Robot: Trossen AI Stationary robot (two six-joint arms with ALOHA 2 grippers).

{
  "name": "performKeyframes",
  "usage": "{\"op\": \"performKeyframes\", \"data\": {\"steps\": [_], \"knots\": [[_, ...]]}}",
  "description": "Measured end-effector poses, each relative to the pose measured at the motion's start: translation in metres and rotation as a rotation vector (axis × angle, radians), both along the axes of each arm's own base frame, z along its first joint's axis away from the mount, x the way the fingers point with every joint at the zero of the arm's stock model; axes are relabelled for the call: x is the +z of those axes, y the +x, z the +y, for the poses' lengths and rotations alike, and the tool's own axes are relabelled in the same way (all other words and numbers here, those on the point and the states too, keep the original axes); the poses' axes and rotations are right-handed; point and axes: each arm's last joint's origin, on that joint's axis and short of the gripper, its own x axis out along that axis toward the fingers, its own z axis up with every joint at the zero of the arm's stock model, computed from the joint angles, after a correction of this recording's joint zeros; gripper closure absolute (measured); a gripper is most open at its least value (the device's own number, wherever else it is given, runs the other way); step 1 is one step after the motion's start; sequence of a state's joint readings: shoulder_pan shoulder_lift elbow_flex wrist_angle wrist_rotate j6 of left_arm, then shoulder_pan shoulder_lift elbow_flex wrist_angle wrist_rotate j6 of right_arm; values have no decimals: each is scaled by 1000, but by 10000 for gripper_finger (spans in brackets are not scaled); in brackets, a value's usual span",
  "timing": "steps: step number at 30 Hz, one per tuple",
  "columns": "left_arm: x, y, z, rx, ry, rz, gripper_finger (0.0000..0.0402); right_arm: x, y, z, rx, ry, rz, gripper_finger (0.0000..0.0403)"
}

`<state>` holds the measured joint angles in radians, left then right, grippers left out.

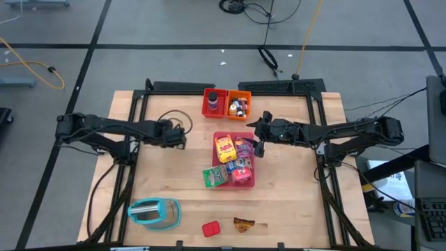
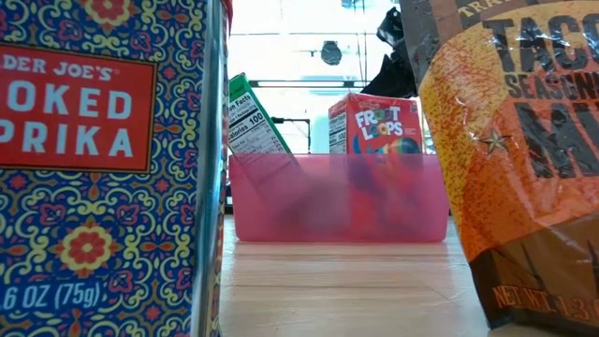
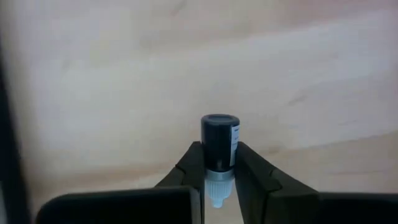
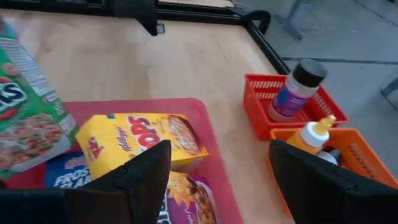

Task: Pick & Place Kitchen Items
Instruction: Put the small black food coloring bottle into the orange basket

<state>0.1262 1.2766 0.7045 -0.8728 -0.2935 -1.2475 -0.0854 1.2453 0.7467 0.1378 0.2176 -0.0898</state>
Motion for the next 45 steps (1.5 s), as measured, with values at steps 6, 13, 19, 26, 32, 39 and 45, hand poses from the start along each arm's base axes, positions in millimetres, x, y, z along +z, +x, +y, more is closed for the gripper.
{"op": "performKeyframes", "data": {"steps": [6, 13, 19, 26, 32, 39, 45], "knots": [[44, 27, 14, -135, 132, -126, 353, 0, 0, -1, -24, -10, 1, 140], [86, 63, 28, -416, 287, -441, 357, 1, -1, -9, -65, 11, -16, 140], [109, 77, 45, -524, 428, -681, 357, 1, -2, -19, -103, 12, -16, 140], [108, 85, 78, -492, 460, -781, 356, 1, -4, -28, -147, 33, -33, 140], [91, 104, 103, -506, 443, -905, 354, 2, -6, -36, -182, 48, -40, 140], [90, 140, 136, -533, 433, -881, 356, 2, -6, -36, -185, 56, -43, 140], [92, 177, 164, -571, 412, -765, 350, -5, -8, -36, -186, 59, -27, 140]]}}
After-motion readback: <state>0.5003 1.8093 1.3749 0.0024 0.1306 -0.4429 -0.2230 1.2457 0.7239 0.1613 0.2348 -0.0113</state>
